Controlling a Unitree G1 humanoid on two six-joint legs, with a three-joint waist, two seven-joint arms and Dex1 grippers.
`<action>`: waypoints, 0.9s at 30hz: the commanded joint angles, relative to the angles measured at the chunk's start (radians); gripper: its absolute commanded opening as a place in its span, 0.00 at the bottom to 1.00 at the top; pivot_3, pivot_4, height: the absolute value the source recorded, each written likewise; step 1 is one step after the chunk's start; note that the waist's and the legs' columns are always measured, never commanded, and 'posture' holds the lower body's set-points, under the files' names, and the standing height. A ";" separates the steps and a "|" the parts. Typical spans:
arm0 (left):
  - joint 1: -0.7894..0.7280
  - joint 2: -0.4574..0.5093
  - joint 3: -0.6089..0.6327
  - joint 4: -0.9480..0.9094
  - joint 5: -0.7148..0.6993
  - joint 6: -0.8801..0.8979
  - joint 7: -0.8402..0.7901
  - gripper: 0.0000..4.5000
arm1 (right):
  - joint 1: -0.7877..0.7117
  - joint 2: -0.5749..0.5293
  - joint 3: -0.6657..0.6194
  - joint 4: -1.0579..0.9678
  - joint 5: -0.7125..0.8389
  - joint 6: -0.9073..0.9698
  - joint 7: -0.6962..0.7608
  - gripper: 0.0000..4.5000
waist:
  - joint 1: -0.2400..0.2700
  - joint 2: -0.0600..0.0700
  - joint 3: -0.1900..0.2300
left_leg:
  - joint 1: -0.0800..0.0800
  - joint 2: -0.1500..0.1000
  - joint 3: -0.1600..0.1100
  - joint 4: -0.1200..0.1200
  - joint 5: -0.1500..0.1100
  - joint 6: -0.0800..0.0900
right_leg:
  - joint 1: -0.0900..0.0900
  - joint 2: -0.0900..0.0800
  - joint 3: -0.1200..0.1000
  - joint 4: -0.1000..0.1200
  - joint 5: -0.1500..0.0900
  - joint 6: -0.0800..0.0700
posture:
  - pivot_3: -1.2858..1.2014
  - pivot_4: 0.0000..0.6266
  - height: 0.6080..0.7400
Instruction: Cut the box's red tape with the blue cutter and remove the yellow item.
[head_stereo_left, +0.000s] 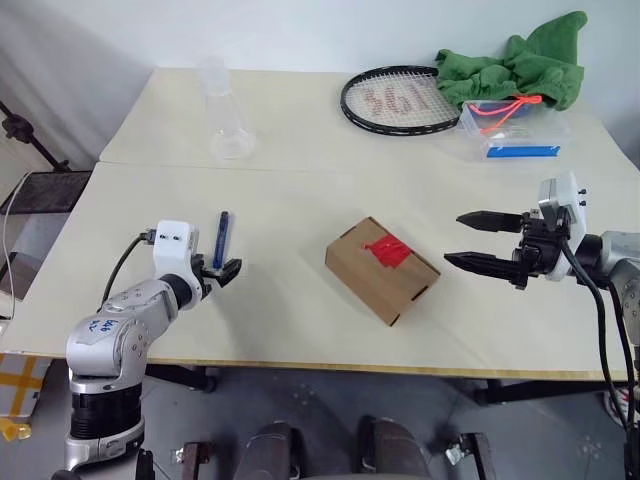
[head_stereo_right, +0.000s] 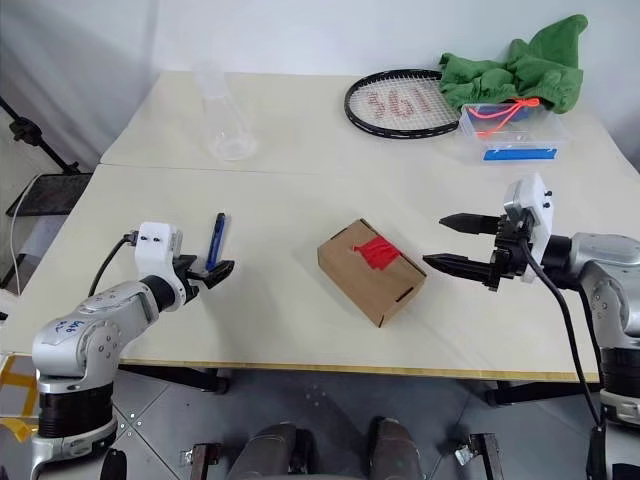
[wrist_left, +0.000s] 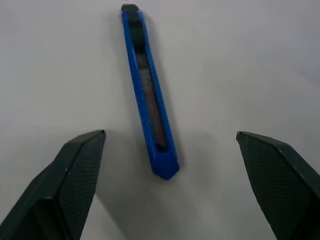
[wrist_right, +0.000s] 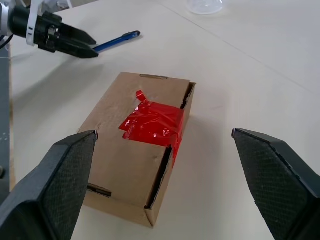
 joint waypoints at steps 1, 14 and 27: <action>-0.041 -0.024 0.012 0.042 0.025 0.084 0.052 0.99 | 0.017 -0.010 -0.044 -0.055 0.032 0.015 -0.017 1.00 | 0.001 0.000 0.000 | 0.000 0.000 0.000 0.000 0.000 0.000 | 0.000 0.000 0.000 0.000 0.000 0.000 | 0.52 0.24 1.00; -0.068 -0.001 -0.038 0.126 0.086 0.120 0.031 0.46 | 0.039 -0.041 -0.052 -0.081 0.037 0.043 -0.047 1.00 | 0.001 0.001 -0.001 | 0.003 0.000 0.001 0.000 0.000 0.000 | 0.001 0.000 0.002 0.001 0.000 0.000 | 0.52 0.24 1.00; -0.112 0.009 -0.043 0.198 0.138 0.072 0.018 0.15 | 0.023 -0.056 -0.040 -0.066 0.025 0.045 -0.050 1.00 | 0.005 0.002 -0.001 | 0.004 0.000 0.002 0.001 0.001 -0.001 | 0.001 -0.001 0.003 0.003 0.000 0.000 | 0.52 0.24 1.00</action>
